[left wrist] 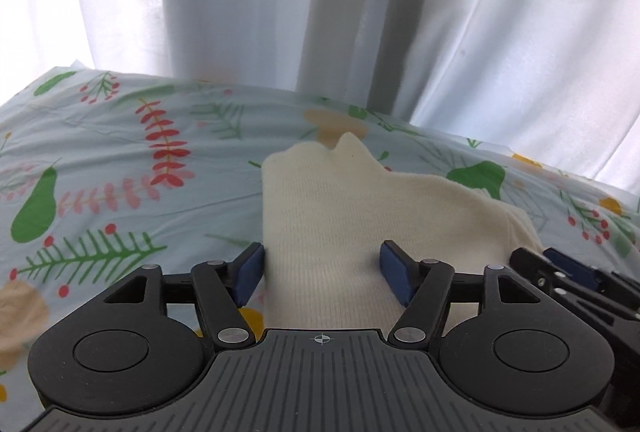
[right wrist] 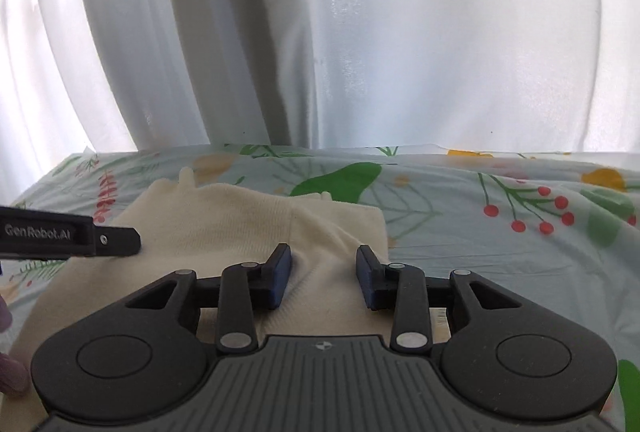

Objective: Fold small clothes

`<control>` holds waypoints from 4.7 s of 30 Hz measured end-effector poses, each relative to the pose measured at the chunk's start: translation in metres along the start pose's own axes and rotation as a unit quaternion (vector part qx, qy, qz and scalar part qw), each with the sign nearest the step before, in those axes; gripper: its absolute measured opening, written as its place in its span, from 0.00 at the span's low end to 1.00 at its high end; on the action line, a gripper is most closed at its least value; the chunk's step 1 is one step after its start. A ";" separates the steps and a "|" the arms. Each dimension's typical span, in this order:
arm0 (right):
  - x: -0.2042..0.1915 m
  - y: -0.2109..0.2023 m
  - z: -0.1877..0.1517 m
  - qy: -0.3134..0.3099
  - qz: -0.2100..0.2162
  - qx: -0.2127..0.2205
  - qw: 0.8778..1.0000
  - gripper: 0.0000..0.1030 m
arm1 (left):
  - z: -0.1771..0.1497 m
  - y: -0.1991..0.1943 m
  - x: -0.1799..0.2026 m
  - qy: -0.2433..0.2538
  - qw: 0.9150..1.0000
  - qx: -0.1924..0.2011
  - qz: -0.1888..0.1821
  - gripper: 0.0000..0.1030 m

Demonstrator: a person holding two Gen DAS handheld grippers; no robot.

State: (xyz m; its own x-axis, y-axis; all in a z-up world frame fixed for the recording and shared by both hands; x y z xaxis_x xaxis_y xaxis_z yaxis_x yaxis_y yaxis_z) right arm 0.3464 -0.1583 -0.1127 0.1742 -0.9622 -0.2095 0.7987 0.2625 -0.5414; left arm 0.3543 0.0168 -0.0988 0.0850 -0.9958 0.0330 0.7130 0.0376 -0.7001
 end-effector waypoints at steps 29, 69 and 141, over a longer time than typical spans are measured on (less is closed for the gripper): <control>0.030 -0.093 -0.033 0.143 0.005 -0.076 0.987 0.48 | -0.041 -0.080 -0.031 -0.014 0.996 -0.070 -0.058 0.80; -0.027 -0.135 -0.068 -0.031 -0.084 -0.148 0.985 0.51 | -0.095 -0.112 -0.042 0.066 0.991 -0.109 -0.035 0.85; -0.066 -0.179 -0.053 -0.001 -0.170 -0.247 0.954 0.96 | -0.096 -0.164 -0.021 0.102 0.981 -0.163 -0.011 0.93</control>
State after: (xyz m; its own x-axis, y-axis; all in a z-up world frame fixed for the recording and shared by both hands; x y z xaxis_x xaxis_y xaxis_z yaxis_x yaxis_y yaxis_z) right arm 0.1614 -0.1376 -0.0453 -0.0446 -0.9978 0.0486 0.4404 -0.0633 -0.8956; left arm 0.1686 0.0232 -0.0526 -0.0935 -0.9932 -0.0697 0.4502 0.0203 -0.8927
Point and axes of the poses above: each gripper's, at about its wrist camera, not at the fingertips, and y roughly the way its jaws point, x to its right, z to its top, the point moved 3 cm from there along y, roughly the way its jaws point, and after that the axes turned 3 degrees about y, right-handed, at the moved point
